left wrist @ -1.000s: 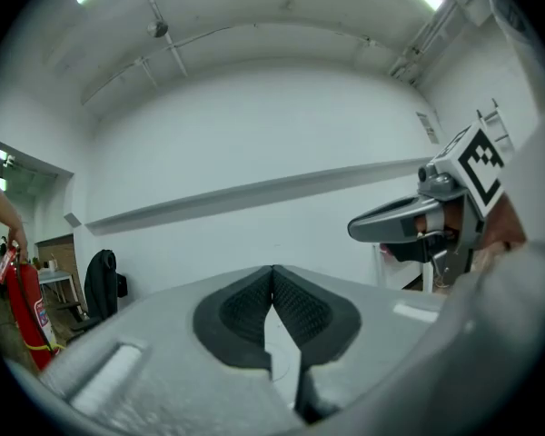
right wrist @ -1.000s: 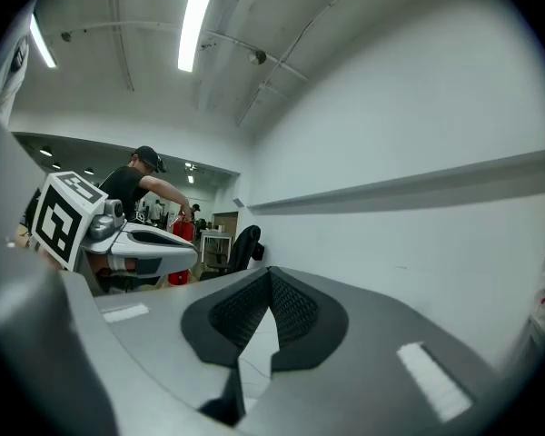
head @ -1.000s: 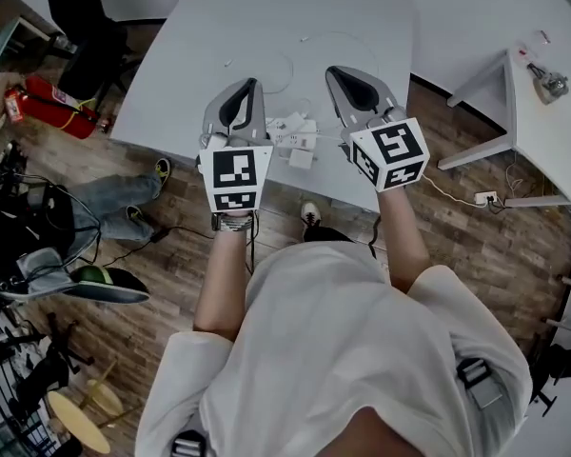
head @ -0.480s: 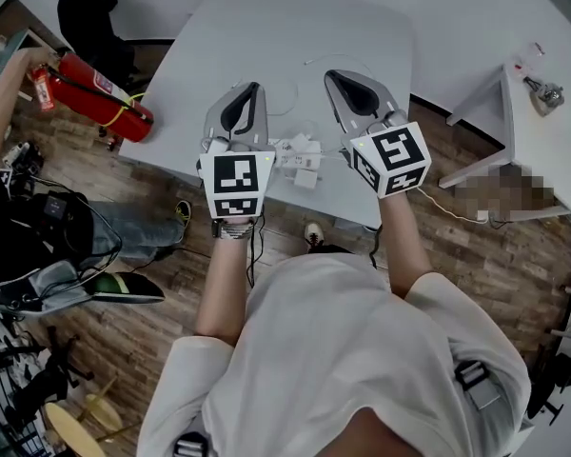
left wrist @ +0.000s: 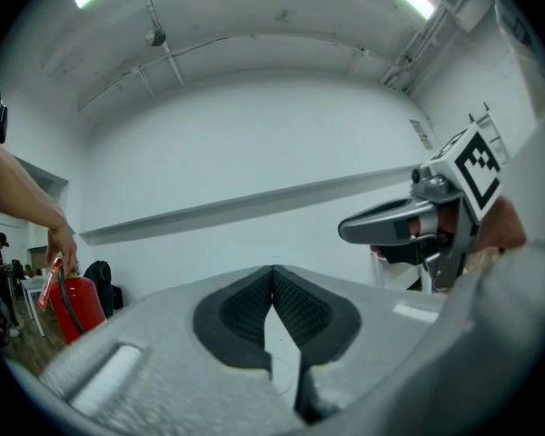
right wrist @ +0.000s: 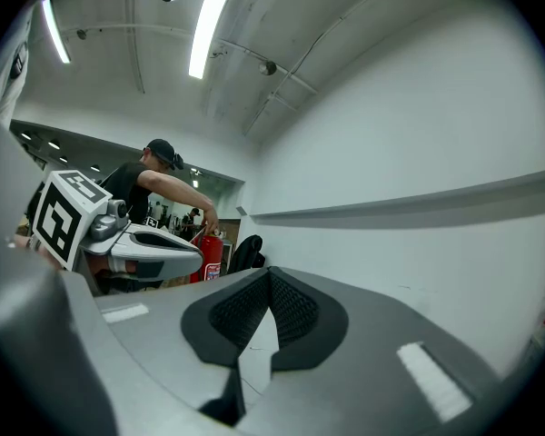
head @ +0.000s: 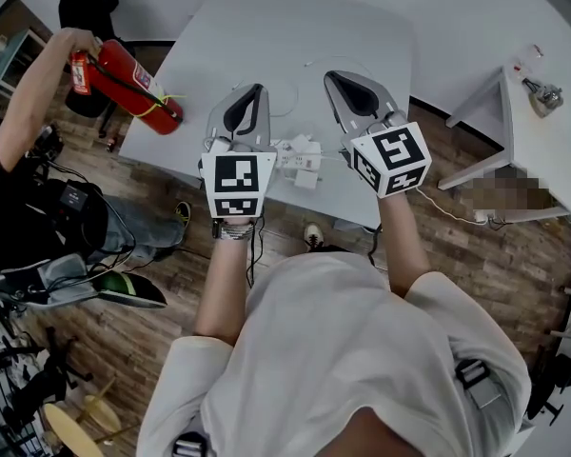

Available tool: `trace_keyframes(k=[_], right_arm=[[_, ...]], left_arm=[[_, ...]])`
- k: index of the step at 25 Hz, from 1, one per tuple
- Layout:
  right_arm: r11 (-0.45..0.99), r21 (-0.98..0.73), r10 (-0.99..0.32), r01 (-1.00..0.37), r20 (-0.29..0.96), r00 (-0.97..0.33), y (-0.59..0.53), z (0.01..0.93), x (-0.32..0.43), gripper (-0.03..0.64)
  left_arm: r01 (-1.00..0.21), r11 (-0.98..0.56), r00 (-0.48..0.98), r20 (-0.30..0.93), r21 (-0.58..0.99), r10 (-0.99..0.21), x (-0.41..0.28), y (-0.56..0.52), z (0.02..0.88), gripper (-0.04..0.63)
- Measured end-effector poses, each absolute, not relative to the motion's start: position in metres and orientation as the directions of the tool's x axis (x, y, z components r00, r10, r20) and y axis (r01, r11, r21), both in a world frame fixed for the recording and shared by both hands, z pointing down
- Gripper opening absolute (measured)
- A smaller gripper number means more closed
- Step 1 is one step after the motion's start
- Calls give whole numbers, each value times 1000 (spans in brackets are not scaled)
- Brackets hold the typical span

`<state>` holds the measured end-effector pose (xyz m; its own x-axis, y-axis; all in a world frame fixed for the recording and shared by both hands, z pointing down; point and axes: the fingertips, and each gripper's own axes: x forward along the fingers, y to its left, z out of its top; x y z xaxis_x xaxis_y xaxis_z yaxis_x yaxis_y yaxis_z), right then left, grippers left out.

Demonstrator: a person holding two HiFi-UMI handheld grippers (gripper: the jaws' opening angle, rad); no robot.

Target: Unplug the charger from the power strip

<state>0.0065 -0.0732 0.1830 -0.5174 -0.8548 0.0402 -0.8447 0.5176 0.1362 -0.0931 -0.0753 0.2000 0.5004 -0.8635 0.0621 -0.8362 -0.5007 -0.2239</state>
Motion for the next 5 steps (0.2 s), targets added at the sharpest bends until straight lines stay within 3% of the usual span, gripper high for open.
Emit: trace_keyframes(k=[5], right_arm=[[516, 136, -856, -846, 47, -515, -71, 184, 7, 2]], left_arm=[[-831, -512, 509, 74, -217, -857, -90, -73, 204, 5]])
